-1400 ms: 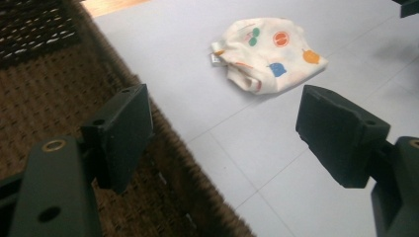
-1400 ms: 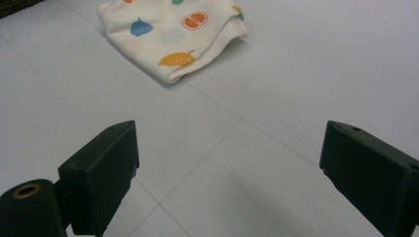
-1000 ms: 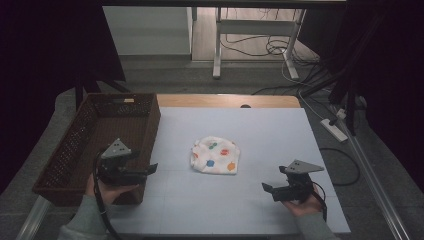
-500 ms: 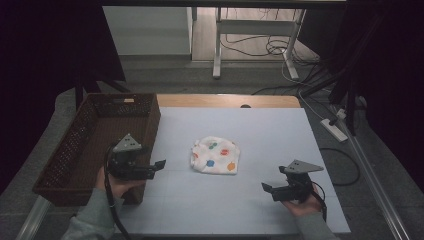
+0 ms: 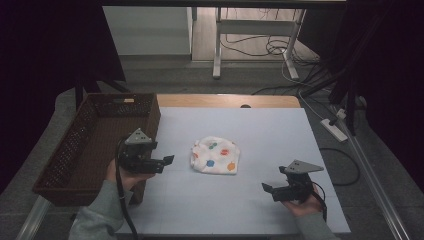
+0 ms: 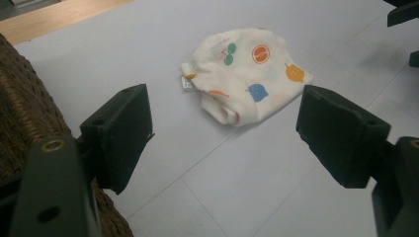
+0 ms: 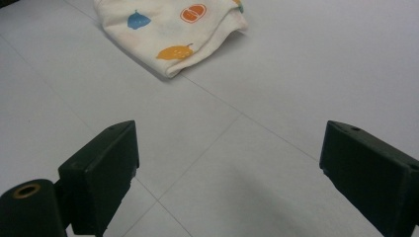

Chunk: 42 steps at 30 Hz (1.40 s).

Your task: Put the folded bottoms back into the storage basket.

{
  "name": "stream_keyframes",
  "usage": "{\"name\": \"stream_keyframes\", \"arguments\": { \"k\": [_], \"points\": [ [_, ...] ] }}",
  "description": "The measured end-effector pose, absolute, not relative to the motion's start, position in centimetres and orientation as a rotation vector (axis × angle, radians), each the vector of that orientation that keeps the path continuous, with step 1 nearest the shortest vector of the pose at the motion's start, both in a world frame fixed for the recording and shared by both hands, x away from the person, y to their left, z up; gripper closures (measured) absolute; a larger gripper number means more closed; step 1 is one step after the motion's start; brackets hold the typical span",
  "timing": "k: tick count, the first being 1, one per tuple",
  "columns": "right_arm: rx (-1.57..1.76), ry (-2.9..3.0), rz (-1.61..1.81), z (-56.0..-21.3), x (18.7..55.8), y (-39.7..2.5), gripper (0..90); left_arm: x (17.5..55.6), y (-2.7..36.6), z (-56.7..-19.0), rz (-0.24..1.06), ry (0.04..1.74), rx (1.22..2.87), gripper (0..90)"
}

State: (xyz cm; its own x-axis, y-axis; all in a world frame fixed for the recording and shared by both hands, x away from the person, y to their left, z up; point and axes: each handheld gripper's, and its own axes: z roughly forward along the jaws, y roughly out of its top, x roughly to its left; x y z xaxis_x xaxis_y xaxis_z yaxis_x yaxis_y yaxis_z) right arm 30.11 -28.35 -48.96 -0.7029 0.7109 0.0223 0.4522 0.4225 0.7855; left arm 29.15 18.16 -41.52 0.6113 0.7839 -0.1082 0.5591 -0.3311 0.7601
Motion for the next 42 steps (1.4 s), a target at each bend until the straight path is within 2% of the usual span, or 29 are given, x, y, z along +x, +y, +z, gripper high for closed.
{"name": "stream_keyframes", "arguments": {
  "k": [42],
  "points": [
    [1.005, 2.380, 1.157, -49.1, 30.1, -28.3, 8.4, 33.4, 13.6, -42.9, 0.284, 1.034, 2.089, 20.4]
  ]
}}
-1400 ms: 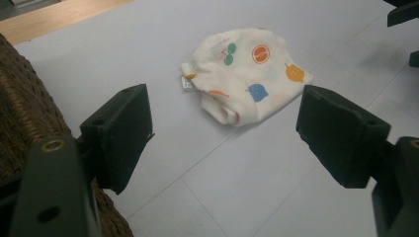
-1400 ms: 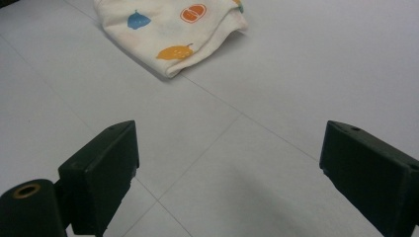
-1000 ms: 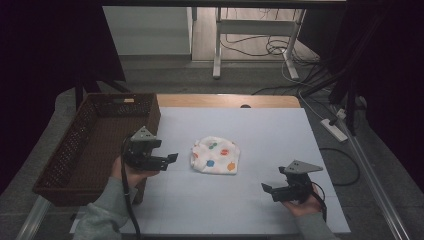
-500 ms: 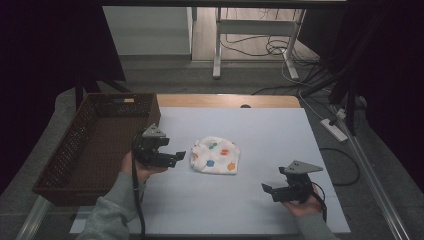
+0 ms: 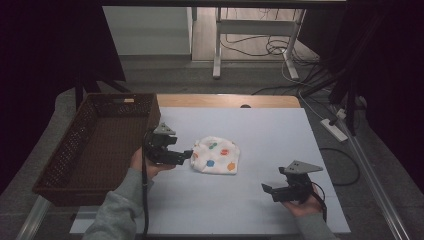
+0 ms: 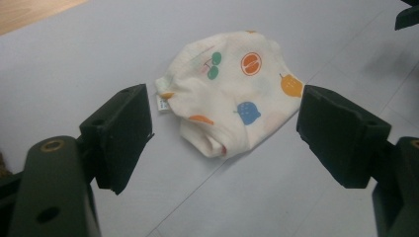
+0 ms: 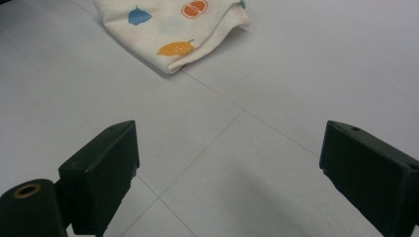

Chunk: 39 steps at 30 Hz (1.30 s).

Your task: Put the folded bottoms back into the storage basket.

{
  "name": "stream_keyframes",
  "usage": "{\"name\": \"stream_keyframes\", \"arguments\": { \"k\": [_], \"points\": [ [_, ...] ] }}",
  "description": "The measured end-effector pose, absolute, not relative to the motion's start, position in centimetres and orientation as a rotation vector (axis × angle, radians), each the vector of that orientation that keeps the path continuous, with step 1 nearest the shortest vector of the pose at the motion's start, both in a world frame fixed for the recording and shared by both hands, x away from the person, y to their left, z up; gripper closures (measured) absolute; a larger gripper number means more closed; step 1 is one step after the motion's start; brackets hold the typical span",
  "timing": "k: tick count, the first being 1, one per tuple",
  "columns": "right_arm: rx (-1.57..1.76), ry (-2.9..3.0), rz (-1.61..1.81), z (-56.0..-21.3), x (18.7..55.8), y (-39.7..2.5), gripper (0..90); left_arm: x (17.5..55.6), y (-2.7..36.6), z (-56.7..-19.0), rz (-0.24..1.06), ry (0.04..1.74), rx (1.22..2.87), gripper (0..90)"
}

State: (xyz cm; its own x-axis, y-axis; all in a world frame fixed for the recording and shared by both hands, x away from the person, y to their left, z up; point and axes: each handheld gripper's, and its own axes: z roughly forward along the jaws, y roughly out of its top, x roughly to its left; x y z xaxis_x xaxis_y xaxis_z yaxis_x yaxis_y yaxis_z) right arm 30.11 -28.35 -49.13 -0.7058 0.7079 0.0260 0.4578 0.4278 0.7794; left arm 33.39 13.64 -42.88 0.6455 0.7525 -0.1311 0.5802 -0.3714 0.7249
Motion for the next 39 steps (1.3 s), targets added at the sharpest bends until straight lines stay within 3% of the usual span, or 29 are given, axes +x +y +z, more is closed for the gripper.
{"name": "stream_keyframes", "arguments": {
  "k": [39],
  "points": [
    [1.009, 2.379, 1.162, -49.2, 30.2, -28.4, 8.4, 37.5, 9.6, -45.1, 0.224, 1.044, 2.129, 20.4]
  ]
}}
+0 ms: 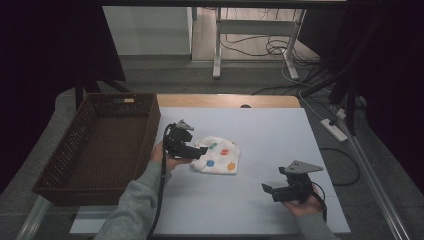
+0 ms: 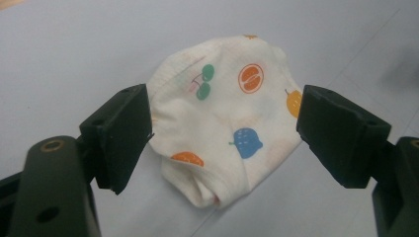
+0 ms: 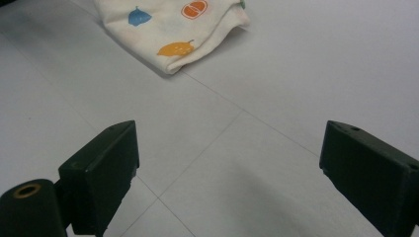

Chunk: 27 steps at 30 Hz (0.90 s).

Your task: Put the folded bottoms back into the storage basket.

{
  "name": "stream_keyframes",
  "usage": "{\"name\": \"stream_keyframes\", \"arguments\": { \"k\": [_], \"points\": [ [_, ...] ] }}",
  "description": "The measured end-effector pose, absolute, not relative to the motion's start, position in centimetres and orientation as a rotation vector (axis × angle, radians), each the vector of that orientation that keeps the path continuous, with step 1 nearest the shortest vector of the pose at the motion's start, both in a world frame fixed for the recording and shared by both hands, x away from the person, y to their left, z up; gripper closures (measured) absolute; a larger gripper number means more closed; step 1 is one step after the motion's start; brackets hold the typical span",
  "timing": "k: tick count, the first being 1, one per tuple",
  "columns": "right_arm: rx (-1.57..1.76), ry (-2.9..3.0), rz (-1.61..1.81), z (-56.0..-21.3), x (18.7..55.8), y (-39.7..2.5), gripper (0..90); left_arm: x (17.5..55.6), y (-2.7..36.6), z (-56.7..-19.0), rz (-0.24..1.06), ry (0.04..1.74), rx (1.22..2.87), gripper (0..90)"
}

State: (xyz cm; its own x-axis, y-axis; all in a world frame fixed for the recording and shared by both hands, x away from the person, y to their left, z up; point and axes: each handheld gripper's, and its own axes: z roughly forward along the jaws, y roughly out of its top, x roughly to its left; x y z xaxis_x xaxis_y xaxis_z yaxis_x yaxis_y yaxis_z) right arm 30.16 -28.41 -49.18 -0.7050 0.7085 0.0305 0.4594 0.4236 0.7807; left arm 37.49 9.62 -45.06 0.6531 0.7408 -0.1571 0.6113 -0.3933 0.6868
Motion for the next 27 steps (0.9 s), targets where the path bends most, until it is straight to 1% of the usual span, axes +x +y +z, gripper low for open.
{"name": "stream_keyframes", "arguments": {
  "k": [16, 27],
  "points": [
    [1.012, 2.380, 1.163, -49.2, 30.2, -28.5, 8.4, 39.6, 9.0, -45.8, 0.231, 1.061, 2.145, 20.4],
    [1.015, 2.381, 1.169, -49.2, 30.2, -28.5, 8.4, 41.1, 8.3, -47.0, 0.215, 1.071, 2.183, 20.2]
  ]
}}
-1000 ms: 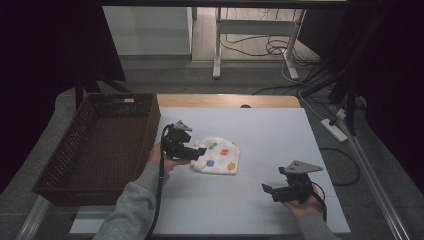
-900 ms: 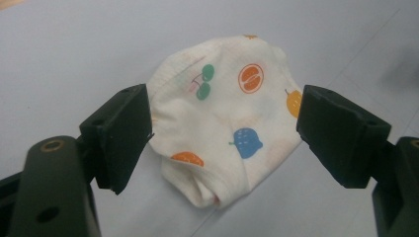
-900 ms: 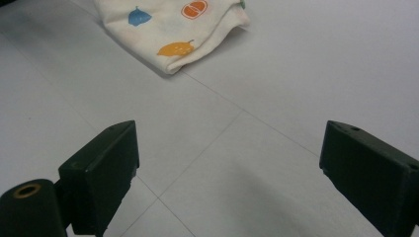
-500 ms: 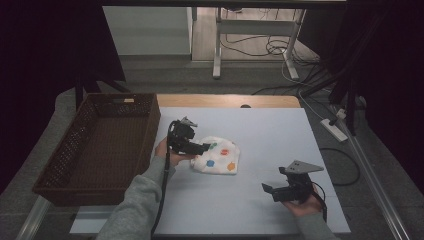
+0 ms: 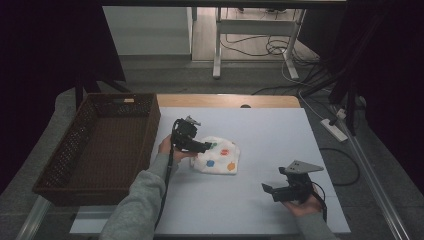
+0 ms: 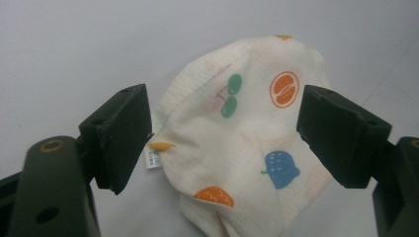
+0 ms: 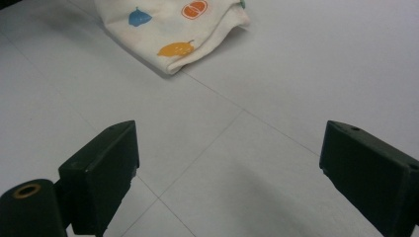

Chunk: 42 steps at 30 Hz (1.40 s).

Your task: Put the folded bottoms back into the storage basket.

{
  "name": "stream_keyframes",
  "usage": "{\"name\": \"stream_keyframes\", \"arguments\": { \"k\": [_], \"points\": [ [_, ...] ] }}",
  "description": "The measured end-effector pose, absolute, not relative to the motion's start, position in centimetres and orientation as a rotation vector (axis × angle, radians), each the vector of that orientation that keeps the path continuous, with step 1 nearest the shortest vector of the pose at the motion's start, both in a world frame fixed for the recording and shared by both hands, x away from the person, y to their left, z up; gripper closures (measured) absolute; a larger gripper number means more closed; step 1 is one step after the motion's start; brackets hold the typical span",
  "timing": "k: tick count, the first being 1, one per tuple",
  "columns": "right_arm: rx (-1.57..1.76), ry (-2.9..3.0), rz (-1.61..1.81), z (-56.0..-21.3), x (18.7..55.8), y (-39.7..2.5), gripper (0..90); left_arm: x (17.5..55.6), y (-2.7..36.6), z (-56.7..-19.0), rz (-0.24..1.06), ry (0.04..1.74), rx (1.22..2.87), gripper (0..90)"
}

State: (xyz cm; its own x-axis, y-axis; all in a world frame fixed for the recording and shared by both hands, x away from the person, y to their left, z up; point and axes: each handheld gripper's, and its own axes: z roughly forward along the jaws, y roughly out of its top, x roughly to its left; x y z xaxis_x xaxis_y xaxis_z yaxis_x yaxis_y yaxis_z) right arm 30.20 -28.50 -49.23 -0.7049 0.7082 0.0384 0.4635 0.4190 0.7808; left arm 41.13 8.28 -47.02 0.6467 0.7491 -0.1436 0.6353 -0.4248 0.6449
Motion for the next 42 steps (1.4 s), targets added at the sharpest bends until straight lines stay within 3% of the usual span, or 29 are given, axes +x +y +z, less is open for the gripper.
{"name": "stream_keyframes", "arguments": {
  "k": [42],
  "points": [
    [1.017, 2.383, 1.170, -49.3, 30.2, -28.6, 8.4, 44.4, 7.0, -50.6, 0.142, 1.070, 2.263, 14.1]
  ]
}}
